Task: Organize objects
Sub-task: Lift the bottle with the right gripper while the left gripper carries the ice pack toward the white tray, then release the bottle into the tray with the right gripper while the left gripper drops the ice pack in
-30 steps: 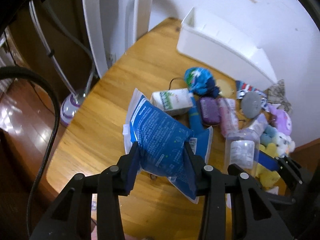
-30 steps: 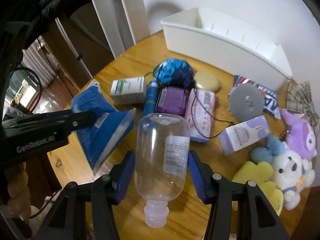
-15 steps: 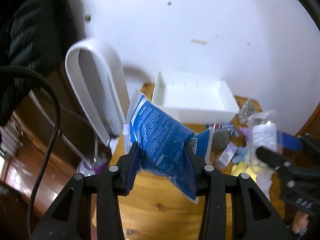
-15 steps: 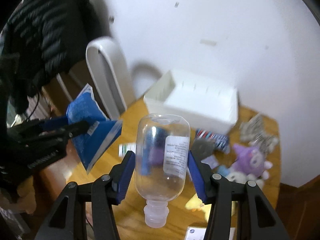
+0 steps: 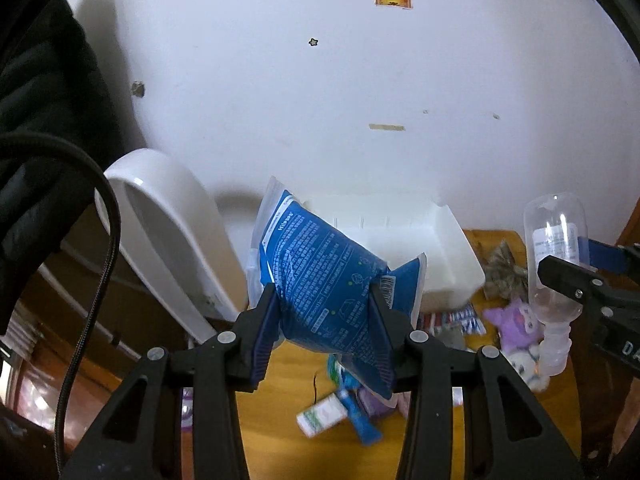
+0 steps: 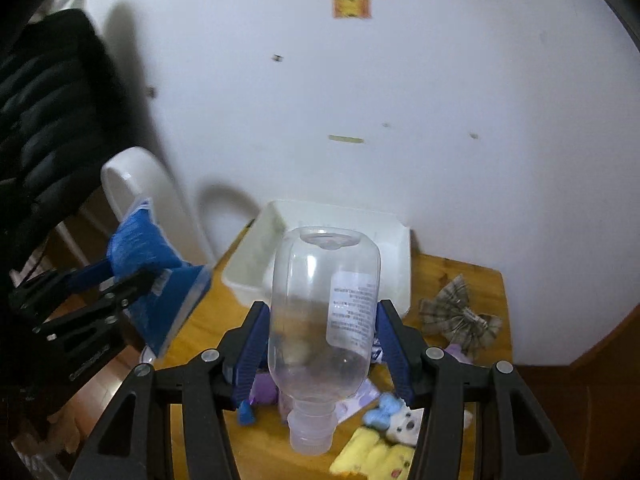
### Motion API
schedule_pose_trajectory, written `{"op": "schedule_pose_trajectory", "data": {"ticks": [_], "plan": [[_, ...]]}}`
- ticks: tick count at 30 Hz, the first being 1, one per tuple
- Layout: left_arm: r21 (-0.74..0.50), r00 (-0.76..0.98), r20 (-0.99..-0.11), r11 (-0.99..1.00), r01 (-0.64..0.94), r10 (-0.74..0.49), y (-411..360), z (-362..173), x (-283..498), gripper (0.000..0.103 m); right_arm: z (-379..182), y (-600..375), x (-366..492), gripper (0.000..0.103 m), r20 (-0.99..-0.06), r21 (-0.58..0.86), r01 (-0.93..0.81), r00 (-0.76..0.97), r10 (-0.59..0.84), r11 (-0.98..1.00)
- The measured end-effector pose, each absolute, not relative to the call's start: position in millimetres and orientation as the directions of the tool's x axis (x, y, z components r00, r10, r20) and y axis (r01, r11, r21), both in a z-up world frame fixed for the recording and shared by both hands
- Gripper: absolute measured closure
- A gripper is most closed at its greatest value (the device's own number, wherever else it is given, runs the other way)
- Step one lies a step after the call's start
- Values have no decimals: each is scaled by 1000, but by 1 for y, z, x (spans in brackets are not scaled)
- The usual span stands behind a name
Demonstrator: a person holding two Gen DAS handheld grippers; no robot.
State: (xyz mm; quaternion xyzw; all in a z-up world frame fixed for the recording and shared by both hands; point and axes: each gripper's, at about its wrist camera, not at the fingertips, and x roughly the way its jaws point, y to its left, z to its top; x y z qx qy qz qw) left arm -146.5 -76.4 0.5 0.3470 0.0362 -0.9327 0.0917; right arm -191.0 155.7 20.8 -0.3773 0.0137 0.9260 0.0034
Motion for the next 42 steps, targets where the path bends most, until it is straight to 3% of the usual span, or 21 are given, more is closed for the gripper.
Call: {"op": "schedule_pose_trajectory", "data": {"ticks": [5,14,29,34,37,39,42], "plan": [[27,-764,-622,-979,200,-173,-84,-10,-202,57,10,173,-247,48,-712,29,-97,-700,47,-995],[75,-723,-665,-980,184,-187,-86,-67,-293,57,-33,194,-329,47,-753,6,-178,-649,113,-984],[102,-640,-741,-977,189,-201,-88,-136,-345,52,-136,229,-397,47,-856,-19,-257,-496,148,-966],[83,-585,-791,-978,191,-181,-92,-148,-351,46,-147,227,-401,33,-863,-18,-250,-485,141,-968],[78,-573,-800,-978,196,-179,-93,-147,-349,30,-144,223,-396,30,-851,-35,-234,-503,152,-972],[86,-582,-792,-977,194,-185,-92,-141,-345,11,-142,222,-394,28,-844,-43,-229,-512,158,-973],[103,-600,-776,-978,184,-194,-91,-132,-344,6,-137,219,-390,26,-837,-36,-226,-525,153,-973]]}}
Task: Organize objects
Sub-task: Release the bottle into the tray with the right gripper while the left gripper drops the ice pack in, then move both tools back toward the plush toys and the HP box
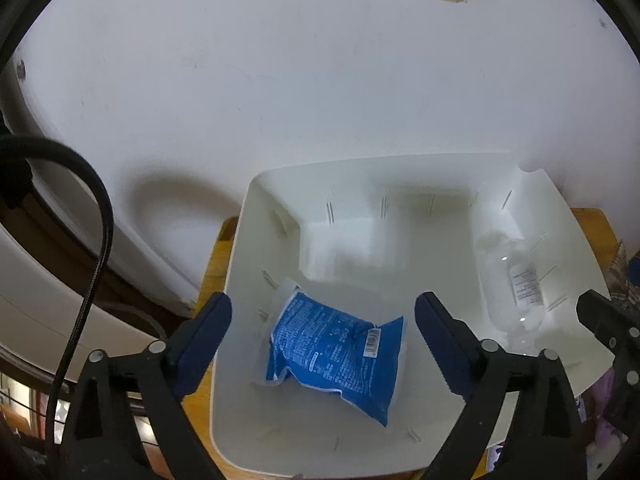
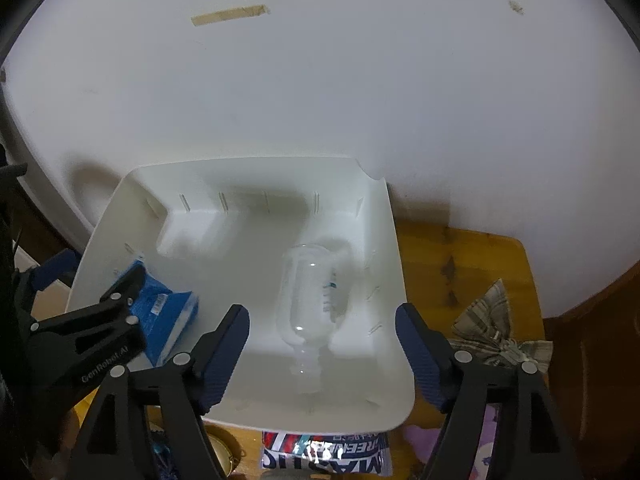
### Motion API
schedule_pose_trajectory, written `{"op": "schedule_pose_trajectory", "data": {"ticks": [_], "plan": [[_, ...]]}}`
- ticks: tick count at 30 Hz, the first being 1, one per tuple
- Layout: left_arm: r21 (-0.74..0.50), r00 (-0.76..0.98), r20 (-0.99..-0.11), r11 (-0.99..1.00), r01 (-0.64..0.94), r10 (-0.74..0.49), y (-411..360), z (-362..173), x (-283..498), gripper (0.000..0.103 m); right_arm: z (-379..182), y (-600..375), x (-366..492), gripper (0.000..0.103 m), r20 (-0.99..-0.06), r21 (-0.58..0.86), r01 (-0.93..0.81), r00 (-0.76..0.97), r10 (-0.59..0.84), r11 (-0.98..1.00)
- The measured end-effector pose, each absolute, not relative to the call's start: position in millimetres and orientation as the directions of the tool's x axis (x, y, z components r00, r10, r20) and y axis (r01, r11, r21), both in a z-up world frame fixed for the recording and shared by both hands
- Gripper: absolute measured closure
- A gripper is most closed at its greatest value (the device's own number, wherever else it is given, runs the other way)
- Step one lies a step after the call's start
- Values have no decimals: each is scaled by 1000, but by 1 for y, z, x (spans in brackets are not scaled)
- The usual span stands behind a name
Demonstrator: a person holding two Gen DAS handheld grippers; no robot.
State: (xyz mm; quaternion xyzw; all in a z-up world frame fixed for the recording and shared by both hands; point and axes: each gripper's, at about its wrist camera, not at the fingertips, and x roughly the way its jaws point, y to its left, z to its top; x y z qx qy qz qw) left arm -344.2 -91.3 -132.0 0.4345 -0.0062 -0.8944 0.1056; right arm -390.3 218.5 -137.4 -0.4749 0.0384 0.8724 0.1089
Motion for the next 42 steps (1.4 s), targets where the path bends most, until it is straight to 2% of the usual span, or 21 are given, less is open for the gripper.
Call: {"op": "schedule_pose_trajectory", "data": {"ticks": [5,17,31,37,42], "plan": [[108,-618,-763,-980,168,-190,-85,-123,-344,2,-126,217,-378,26,-827,-20,-227,-544,144,-974],[91,-658,-734,-985,147,-166,-75,-78,-310,2,-82,207,-342,26,-786,-15,-224,-600,150,-974],[114,-727,-676,-991,63,-124,-53,-19,-200,2,-26,203,-241,26,-698,54,-253,-701,144,-966],[108,-746,-654,-992,69,-123,-50,-2,-143,2,-9,195,-181,26,-655,102,-191,-752,79,-976],[86,-747,-657,-994,60,-102,-40,7,-103,2,1,181,-125,26,-628,86,-141,-776,56,-986]]}}
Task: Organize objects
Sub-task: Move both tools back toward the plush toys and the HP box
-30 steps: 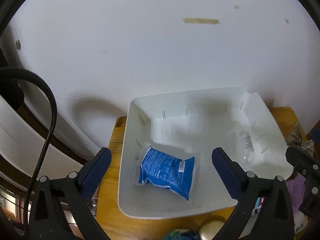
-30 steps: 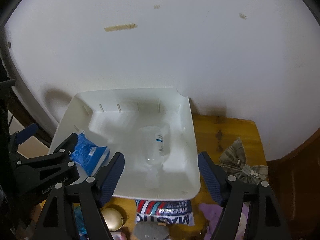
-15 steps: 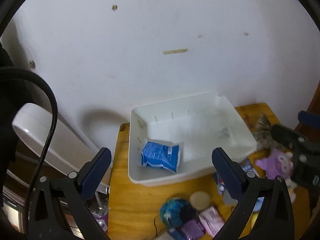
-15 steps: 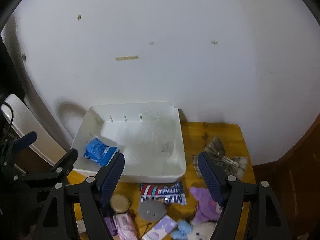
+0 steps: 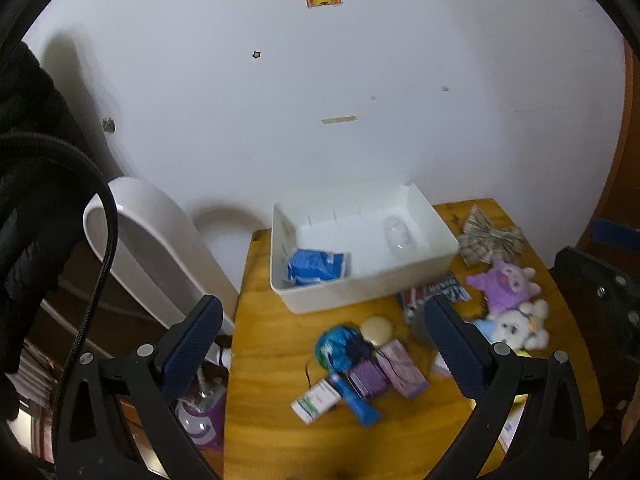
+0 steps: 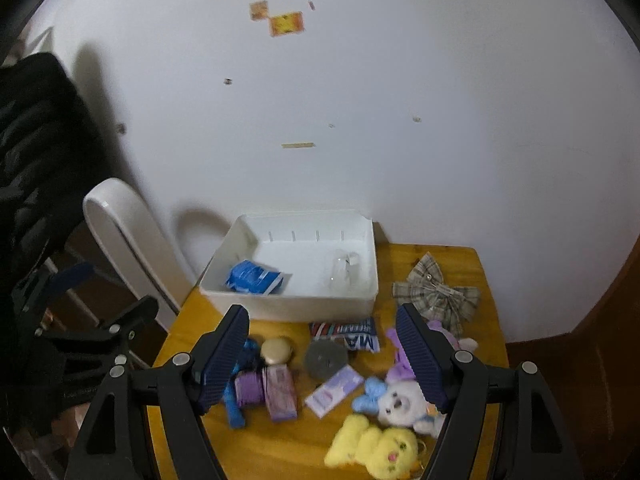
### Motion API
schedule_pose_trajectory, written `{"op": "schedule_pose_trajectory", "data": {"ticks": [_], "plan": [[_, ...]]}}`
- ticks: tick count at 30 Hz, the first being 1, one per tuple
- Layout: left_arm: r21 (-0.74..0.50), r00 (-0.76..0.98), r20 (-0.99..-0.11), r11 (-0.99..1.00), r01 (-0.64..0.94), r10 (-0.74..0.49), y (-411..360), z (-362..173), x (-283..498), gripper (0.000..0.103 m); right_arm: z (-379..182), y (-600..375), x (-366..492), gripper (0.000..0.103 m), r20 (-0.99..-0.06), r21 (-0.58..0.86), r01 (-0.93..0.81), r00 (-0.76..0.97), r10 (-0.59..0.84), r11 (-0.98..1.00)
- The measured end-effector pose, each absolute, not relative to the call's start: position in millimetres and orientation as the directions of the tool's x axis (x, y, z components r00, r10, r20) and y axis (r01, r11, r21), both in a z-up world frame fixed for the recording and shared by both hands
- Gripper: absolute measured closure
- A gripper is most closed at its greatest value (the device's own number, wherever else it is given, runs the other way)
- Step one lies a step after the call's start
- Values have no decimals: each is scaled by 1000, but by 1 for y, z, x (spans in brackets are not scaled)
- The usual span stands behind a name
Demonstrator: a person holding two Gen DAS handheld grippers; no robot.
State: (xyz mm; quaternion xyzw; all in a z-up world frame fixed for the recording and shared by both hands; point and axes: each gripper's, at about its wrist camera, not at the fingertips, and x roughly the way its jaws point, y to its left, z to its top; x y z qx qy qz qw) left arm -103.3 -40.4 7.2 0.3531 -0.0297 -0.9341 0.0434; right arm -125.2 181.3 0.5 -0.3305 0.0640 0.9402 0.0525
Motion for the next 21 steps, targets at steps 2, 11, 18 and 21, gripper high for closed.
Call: {"op": "schedule_pose_trajectory", "data": {"ticks": [2,11,18,21], "plan": [[79,-752,-653,-995,56,-95,-36,9,-91,2,3,178,-109,24,-618,75,-128,-784,55,-989],[76,-772,-633,-997,13,-59,-11,6,-44,2,5,166,-27,21,-582,113,-89,-813,7,-990],[47,-769,-639,-998,-30,-7,2,-1,-27,2,-10,160,11,21,-596,80,-192,-796,107,-978],[33,-763,-646,-998,-48,15,7,-5,-24,2,-19,164,22,21,-611,108,-218,-784,109,-970]]}}
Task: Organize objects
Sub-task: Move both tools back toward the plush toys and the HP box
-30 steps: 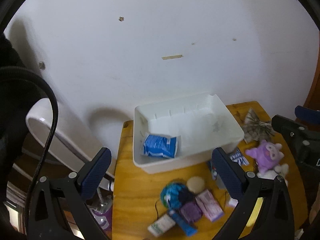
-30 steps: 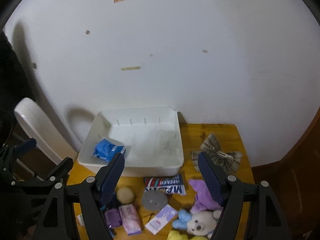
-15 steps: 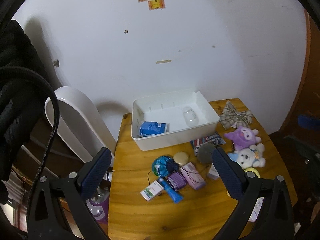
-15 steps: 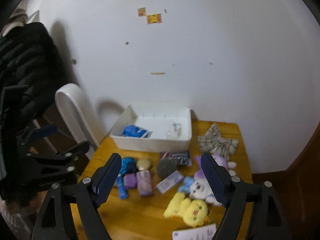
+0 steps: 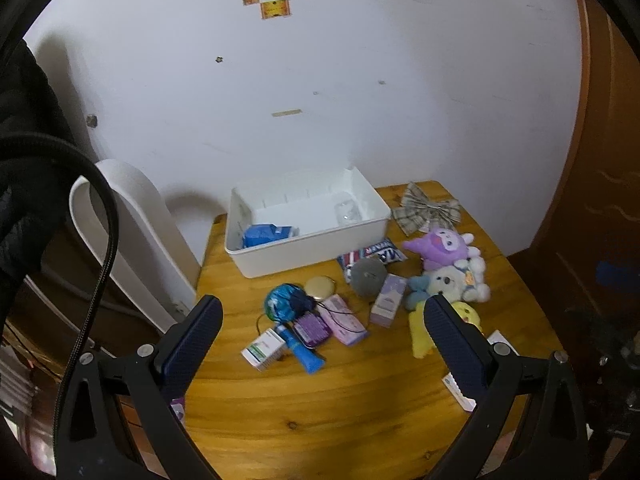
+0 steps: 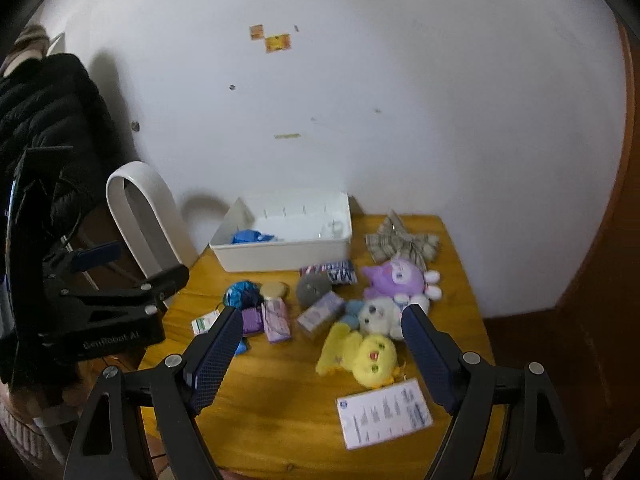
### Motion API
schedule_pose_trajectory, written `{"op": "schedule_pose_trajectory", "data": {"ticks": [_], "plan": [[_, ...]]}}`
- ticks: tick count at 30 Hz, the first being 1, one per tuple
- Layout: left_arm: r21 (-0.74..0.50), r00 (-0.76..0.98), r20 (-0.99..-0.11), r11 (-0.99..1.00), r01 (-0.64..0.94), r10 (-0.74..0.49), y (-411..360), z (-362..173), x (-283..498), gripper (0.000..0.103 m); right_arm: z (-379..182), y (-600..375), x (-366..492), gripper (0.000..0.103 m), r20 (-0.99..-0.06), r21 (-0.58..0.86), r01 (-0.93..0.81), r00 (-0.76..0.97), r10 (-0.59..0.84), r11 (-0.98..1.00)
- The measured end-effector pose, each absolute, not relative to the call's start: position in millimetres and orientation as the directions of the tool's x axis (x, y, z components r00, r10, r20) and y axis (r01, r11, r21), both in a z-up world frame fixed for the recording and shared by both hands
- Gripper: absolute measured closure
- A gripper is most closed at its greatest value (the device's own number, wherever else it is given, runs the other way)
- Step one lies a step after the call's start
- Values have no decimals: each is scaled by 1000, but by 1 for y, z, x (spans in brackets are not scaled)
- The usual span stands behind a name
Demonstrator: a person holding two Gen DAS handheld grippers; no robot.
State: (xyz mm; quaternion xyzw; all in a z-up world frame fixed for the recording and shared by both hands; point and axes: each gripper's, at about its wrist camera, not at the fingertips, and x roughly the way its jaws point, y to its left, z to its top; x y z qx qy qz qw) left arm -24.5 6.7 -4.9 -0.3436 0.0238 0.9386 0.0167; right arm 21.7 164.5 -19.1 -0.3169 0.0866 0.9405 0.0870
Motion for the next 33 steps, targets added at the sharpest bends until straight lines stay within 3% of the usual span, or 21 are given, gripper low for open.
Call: {"op": "schedule_pose_trajectory", "data": {"ticks": [12,22,33], "plan": [[1,-773,-631,-997,-80,61,17,0,-15,2,-31,173,42,21,-658,61,-289,-731,179,-955],[19,-749,-658,-992,-124,81,27,-8,-28,2,-58,198,39,21,-725,131,-366,-669,163,-921],[29,-630,-742,-928,-372,230,68,-38,-83,2,-107,245,39,21,-823,256,-585,-550,144,-770]]}}
